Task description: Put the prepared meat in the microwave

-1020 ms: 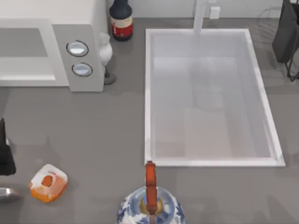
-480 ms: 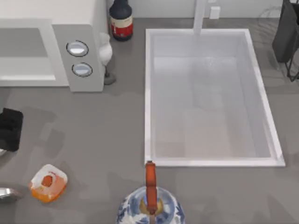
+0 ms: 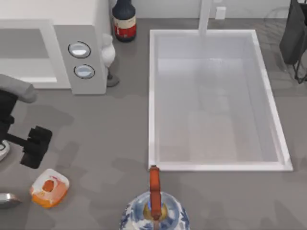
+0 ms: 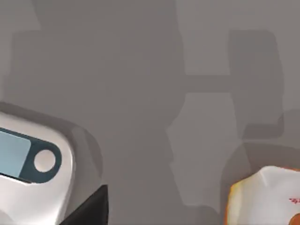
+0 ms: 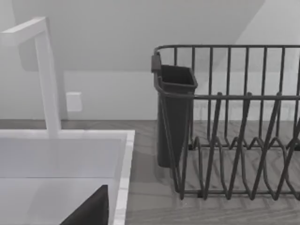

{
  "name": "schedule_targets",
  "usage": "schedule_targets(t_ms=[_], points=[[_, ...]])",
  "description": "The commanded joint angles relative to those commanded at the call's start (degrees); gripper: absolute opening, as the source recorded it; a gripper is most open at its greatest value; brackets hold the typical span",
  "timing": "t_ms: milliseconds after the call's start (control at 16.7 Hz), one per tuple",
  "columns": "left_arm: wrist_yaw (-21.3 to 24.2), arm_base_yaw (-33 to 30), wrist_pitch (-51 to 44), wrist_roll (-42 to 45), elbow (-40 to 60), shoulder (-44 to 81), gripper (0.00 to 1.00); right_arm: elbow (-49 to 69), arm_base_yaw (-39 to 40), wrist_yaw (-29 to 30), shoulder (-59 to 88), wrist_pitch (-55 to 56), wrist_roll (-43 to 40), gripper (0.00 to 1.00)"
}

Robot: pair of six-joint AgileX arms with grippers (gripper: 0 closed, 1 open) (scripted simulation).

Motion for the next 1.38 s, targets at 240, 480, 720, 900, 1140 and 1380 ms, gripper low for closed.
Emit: schedule_targets(t_ms=[240,480,720,900,1140,1380], points=[[-4.8,-7.6,-9.4,-1.3,4.3,9.3,1.00,0.0,0.0,0.0,0.0,0.0,0.0,1.00],[-8.7,-12.8,-14.9,-2.8,7.2,14.8,1.00,0.0,0.0,0.0,0.0,0.0,0.0,1.00],[-8.9,-13.0,-15.2,-2.9,7.4,15.1,1.00,0.0,0.0,0.0,0.0,0.0,0.0,1.00],[-8.9,-13.1,-14.8,-2.9,7.3,14.4,1.00,0.0,0.0,0.0,0.0,0.0,0.0,1.00],[-8.9,-14.1,-15.4,-3.9,7.1,12.0,1.00,0.0,0.0,0.0,0.0,0.0,0.0,1.00],[-9.0,-13.9,-10.4,-3.8,3.7,16.0,1.00,0.0,0.0,0.0,0.0,0.0,0.0,1.00]])
